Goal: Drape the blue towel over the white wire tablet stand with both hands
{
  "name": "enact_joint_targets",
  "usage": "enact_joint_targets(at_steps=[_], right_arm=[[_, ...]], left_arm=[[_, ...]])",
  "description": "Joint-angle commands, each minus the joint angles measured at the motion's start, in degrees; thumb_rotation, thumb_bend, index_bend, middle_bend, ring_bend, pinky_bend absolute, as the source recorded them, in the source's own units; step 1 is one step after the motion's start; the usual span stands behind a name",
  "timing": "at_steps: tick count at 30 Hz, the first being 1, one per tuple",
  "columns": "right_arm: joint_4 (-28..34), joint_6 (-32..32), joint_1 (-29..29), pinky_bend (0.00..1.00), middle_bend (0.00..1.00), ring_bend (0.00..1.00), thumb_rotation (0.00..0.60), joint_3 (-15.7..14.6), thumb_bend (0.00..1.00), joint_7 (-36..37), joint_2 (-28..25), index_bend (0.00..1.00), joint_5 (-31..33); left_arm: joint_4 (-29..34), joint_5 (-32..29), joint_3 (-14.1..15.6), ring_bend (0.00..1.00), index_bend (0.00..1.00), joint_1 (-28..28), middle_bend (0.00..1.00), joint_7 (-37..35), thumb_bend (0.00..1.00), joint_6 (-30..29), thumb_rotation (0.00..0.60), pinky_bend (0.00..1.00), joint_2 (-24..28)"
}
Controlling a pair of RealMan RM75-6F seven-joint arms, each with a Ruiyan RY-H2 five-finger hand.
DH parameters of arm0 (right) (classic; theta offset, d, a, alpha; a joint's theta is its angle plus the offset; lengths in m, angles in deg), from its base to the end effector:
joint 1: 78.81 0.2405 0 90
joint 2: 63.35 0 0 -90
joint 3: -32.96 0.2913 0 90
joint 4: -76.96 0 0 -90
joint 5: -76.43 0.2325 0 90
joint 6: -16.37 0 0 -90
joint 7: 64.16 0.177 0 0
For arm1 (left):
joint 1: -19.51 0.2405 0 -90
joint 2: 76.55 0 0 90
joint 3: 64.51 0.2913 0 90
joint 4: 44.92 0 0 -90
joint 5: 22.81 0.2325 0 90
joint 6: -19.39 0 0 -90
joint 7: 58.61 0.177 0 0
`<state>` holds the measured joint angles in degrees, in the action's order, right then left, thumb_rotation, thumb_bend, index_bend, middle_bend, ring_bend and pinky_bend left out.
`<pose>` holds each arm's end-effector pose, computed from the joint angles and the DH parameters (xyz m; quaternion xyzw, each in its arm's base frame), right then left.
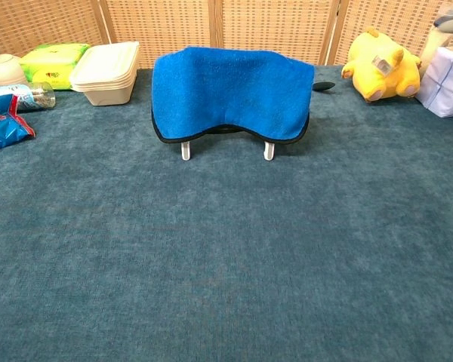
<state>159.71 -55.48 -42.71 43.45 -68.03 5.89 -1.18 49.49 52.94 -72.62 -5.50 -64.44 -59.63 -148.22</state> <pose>-0.2198 -0.4234 0.1391 0.6689 -0.2470 0.4601 0.5291 -0.2522 0.3435 0.1091 -0.5678 -0.4199 -0.5242 0.4760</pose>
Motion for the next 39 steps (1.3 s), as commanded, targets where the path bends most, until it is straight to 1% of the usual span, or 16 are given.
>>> enact_joint_targets(at_steps=[1,4,5,6,10,11,15,20,25,29,33,39], right_arm=[[2.0,-2.4,-3.5,0.15,0.12,0.04,0.6,-1.6,0.26,2.3,-1.5,0.04,-0.7],[3.2,-3.6,-6.1,0.16,0.12,0.06,0.6,-2.8,0.27,3.4,-2.2,0.06,-0.6],[4.0,-4.0,-7.7,0.16,0.12,0.06,0.6,-3.7,0.28,4.3,-2.6,0.06,-0.4],[4.5,-4.3,-8.6,0.17,0.13,0.06,0.6,-4.2,0.28,4.7,-3.0,0.07,-0.5],[6.2,-6.3,-11.8,0.19,0.2,0.07,0.6,-5.5,0.32,5.2,-3.8,0.14,-0.6],[7.1,-7.4,-13.2,0.19,0.22,0.07,0.6,-6.0,0.33,4.8,-4.0,0.15,-0.4],[9.8,-8.8,-16.5,0.19,0.21,0.06,0.6,-7.4,0.34,3.5,-4.7,0.15,0.5],[10.8,-9.2,-18.8,0.13,0.21,0.05,0.6,-8.4,0.34,2.6,-5.4,0.16,1.0],[11.0,-9.6,-20.8,0.13,0.21,0.05,0.6,-8.9,0.33,1.6,-5.6,0.16,2.1],[10.4,-11.1,-23.0,0.12,0.21,0.05,0.6,-8.9,0.33,1.9,-5.2,0.16,2.9],[9.8,-11.5,-24.4,0.12,0.21,0.05,0.6,-8.8,0.33,2.5,-5.1,0.17,3.5],[9.0,-12.0,-25.4,0.12,0.21,0.05,0.6,-8.2,0.33,2.8,-4.7,0.18,2.1]], left_arm=[[4.0,1.8,3.6,0.0,0.12,4.7,0.0,1.5,0.41,-4.0,0.6,0.0,2.9],[5.1,3.0,5.7,0.0,0.12,8.0,0.0,1.5,0.41,-6.5,0.6,0.0,3.5],[5.2,3.6,7.2,0.0,0.12,10.0,0.0,2.0,0.41,-8.3,0.6,0.0,3.6],[5.2,4.2,7.8,0.0,0.12,11.1,0.01,2.2,0.41,-9.3,0.6,0.0,3.6],[4.0,5.8,9.8,0.0,0.17,15.0,0.04,2.7,0.41,-13.0,0.6,0.0,2.8],[3.1,6.0,10.6,0.0,0.19,16.8,0.05,3.3,0.41,-14.6,0.6,0.0,2.3],[1.2,7.2,12.2,0.0,0.22,20.7,0.07,4.6,0.41,-17.9,0.6,0.0,0.7],[1.1,7.8,13.0,0.0,0.22,23.2,0.09,4.4,0.41,-19.3,0.6,0.0,-0.1],[1.2,8.4,13.8,0.0,0.24,24.8,0.1,4.9,0.41,-19.3,0.6,0.0,-0.4],[1.8,10.0,14.3,0.0,0.24,25.7,0.11,6.4,0.41,-19.7,0.6,0.0,0.0],[1.9,11.4,13.8,0.0,0.25,26.0,0.12,7.9,0.41,-20.2,0.6,0.0,-0.1],[2.4,11.7,12.6,0.0,0.25,26.0,0.12,11.9,0.41,-18.9,0.6,0.0,-0.3]])
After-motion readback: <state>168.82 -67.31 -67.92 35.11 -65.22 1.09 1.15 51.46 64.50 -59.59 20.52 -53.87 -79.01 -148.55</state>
